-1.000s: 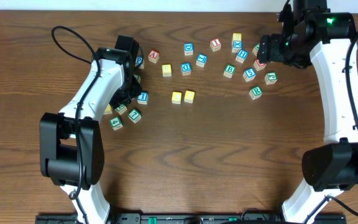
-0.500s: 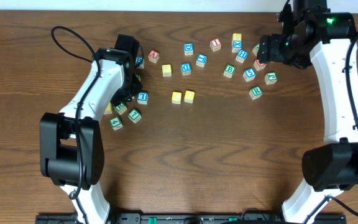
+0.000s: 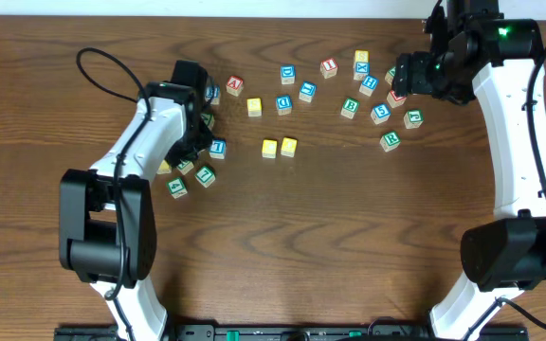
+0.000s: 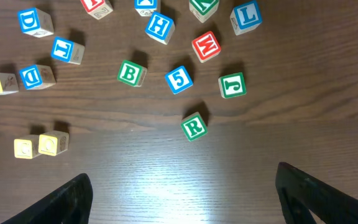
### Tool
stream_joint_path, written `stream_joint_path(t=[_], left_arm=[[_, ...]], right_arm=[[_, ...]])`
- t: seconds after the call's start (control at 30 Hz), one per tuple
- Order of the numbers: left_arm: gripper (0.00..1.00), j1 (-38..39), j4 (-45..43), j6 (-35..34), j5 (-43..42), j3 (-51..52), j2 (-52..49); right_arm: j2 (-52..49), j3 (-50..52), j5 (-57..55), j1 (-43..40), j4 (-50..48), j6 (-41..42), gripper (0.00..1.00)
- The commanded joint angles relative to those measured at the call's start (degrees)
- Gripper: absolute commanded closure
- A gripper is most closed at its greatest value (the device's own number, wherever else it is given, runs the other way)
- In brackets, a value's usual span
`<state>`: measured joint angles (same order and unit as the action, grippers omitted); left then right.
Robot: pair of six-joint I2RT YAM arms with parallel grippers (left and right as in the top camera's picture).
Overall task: Spell out CORL
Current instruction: 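Move the left gripper over the green R block and lower, then close the left gripper on the green R block and lift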
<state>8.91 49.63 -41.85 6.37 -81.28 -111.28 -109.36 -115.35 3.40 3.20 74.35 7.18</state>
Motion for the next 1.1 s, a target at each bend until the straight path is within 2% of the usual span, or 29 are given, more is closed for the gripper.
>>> stream_joint_path(t=[0.0, 0.47, 1.07], left_arm=[[0.50, -1.2, 0.2, -0.5, 1.0, 0.6, -0.8], [0.50, -1.2, -1.4, -0.5, 0.7, 4.4, -0.8], [0.50, -1.2, -3.7, -0.5, -1.0, 4.5, -0.8]], right_arm=[[-0.2, 0.0, 0.2, 0.3, 0.1, 0.7, 0.11], [-0.2, 0.0, 0.1, 0.3, 0.1, 0.7, 0.11], [-0.2, 0.0, 0.1, 0.3, 0.1, 0.7, 0.12]])
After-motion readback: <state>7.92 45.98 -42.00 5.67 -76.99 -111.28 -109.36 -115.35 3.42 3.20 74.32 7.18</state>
